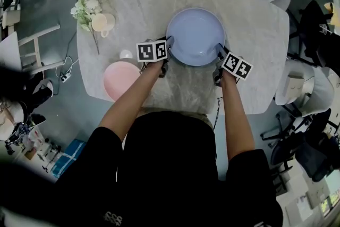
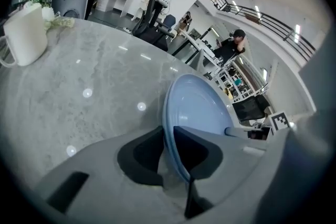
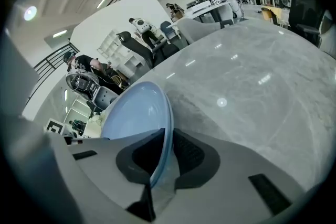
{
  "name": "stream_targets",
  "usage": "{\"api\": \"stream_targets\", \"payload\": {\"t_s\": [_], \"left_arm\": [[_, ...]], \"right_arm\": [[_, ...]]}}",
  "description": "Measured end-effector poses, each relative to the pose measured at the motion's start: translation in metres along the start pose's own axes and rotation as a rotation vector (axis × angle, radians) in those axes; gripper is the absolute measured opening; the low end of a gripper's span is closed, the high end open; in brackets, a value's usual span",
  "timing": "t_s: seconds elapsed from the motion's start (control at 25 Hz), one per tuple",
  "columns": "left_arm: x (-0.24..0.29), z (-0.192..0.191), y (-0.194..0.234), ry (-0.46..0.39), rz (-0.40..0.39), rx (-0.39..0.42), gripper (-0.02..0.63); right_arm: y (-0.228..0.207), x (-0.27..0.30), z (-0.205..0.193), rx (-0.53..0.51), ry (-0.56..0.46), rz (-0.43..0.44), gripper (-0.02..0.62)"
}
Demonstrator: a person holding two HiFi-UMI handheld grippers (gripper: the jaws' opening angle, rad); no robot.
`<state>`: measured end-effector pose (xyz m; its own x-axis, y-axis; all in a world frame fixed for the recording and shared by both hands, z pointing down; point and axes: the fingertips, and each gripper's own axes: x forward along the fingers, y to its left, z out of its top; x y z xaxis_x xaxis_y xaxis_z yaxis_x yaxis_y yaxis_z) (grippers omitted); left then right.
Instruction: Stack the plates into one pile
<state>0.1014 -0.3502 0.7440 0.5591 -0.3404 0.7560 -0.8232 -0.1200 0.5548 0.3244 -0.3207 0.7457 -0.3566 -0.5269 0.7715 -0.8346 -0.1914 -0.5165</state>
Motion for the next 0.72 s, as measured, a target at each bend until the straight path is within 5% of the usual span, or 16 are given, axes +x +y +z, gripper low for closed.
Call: {"api": "stream_targets", "payload": {"t_s": [0.72], "left_arm": [[-0.174,-0.107,-0.015,-0.042,-0.124,0.008,0.072]], "right_arm": [[0.084,-0.145,-0.138,-0.012,-0.102,-0.011,0.054]]}}
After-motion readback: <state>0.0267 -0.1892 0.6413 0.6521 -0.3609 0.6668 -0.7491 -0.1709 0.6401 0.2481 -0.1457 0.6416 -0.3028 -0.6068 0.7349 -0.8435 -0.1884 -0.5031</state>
